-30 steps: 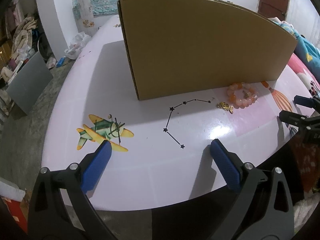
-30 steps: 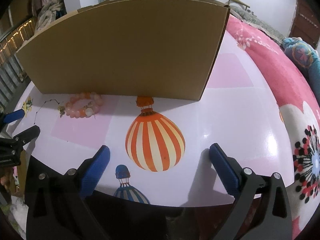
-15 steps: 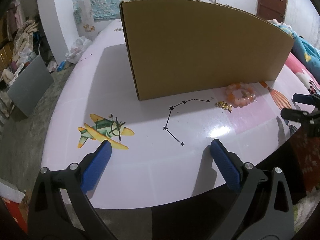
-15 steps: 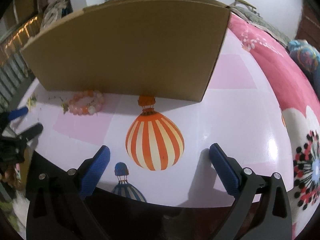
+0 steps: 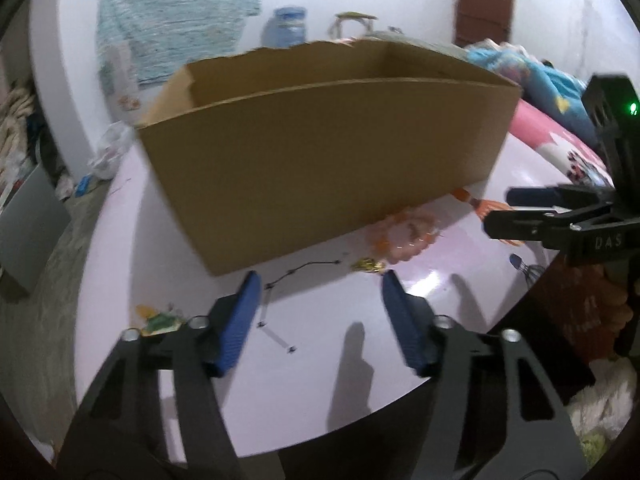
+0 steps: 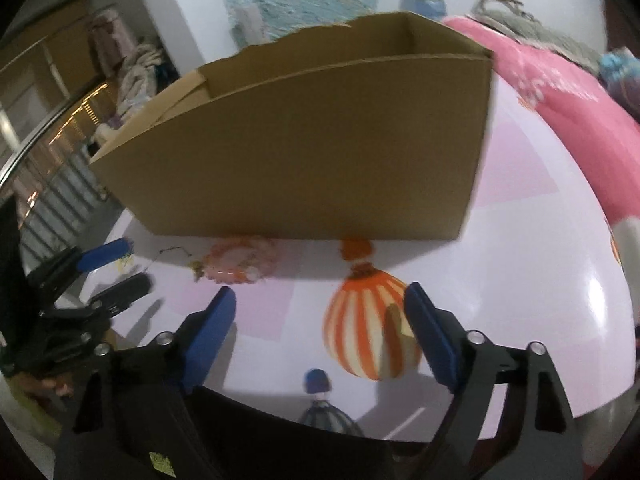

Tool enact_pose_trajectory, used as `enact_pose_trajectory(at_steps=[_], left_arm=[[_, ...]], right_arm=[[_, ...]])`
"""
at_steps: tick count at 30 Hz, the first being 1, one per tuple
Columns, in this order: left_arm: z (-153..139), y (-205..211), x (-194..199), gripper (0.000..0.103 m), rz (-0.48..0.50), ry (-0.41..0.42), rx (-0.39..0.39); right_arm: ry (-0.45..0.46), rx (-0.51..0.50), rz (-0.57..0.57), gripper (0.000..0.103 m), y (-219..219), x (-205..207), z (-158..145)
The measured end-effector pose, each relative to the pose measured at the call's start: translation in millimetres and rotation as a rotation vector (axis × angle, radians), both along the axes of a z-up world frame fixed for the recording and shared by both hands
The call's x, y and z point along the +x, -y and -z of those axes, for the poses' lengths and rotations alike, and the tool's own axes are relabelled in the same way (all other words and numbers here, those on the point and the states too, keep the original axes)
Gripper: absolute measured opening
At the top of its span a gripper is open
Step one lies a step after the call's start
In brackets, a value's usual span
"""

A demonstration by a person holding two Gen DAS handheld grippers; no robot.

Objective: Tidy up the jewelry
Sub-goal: 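Move the left gripper to the small gold piece by the pink bracelet and grasp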

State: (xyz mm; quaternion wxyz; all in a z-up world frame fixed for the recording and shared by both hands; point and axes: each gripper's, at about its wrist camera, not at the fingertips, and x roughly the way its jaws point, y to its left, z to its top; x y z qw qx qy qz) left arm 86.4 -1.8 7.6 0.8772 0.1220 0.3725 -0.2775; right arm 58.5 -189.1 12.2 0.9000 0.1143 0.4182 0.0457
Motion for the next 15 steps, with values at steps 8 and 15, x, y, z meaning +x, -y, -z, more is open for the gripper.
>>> enact_pose_trajectory(at_steps=[8, 15], left_arm=[[9.0, 23.7, 11.9, 0.032, 0.093, -0.049, 0.021], [14.1, 39.6, 18.5, 0.018, 0.124, -0.069, 0.054]], right_arm=[[0.011, -0.040, -0.056, 0.080, -15.3, 1.6, 5.9], [0.016, -0.050, -0.072, 0.080, -17.5, 2.9, 10.3]])
